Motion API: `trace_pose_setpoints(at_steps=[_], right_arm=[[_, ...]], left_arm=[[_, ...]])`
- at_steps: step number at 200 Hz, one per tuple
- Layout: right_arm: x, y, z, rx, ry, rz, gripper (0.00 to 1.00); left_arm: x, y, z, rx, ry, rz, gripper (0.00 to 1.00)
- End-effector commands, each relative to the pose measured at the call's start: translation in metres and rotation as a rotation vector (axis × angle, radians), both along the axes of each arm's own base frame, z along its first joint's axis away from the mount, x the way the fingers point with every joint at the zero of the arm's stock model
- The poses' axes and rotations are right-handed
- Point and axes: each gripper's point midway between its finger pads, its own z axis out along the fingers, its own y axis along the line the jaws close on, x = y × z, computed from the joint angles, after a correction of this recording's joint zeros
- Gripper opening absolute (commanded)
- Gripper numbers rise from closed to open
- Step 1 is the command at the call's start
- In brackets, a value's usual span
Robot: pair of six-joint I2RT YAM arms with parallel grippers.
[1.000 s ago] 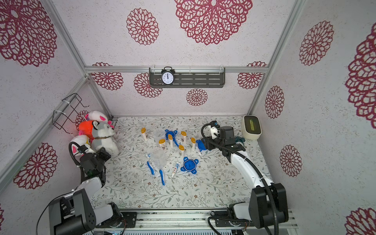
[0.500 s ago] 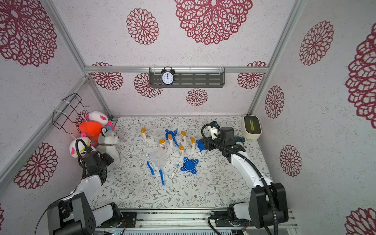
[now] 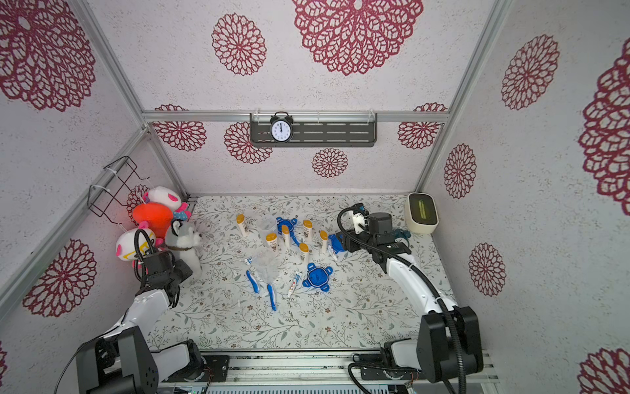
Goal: Pack away toiletry kits
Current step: Place the distractor at the center of the board.
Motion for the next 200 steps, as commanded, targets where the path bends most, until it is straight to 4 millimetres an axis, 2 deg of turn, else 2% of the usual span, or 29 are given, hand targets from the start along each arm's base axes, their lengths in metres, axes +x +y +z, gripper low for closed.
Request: trace_pose_setpoints(at_steps=[1,24,59,74,89,96,117,140,171,200], right_arm=[[0.005,0.001,0.017,0.02,-0.037,0.0,0.62],[0.006,0.001,0.016,0.018,-0.033,0.0,0.63],[0.008,0.001,0.014,0.016,-0.028,-0.001,0.64],[0.009,0.0,0.013,0.015,-0.024,-0.003,0.64],[0.01,0.0,0.013,0.011,-0.021,-0.004,0.65],[0.011,0.0,0.013,0.011,-0.022,-0.004,0.65],[0.012,-0.001,0.016,0.008,-0.031,-0.009,0.66],[0.01,0.0,0.016,0.011,-0.03,-0.006,0.66],[0.008,0.0,0.013,0.013,-0.023,-0.005,0.66],[0.009,0.0,0.016,0.024,-0.027,-0.013,0.66]], left_arm=[[-0.029,0.004,-0.018,0.03,0.127,0.064,0.38],[-0.031,0.005,-0.014,0.044,0.12,0.077,0.51],[-0.03,0.001,-0.008,0.066,0.096,0.06,0.65],[-0.034,0.001,-0.001,0.091,0.071,0.075,0.7],[-0.041,0.003,0.01,0.123,0.045,0.107,0.83],[-0.045,0.003,0.015,0.13,0.036,0.118,0.85],[-0.051,0.005,0.025,0.148,-0.006,0.139,0.86],[-0.05,0.005,0.022,0.148,0.006,0.137,0.84],[-0.031,-0.007,0.029,0.122,-0.037,0.043,0.81],[-0.019,-0.011,0.05,0.107,-0.114,0.023,0.84]])
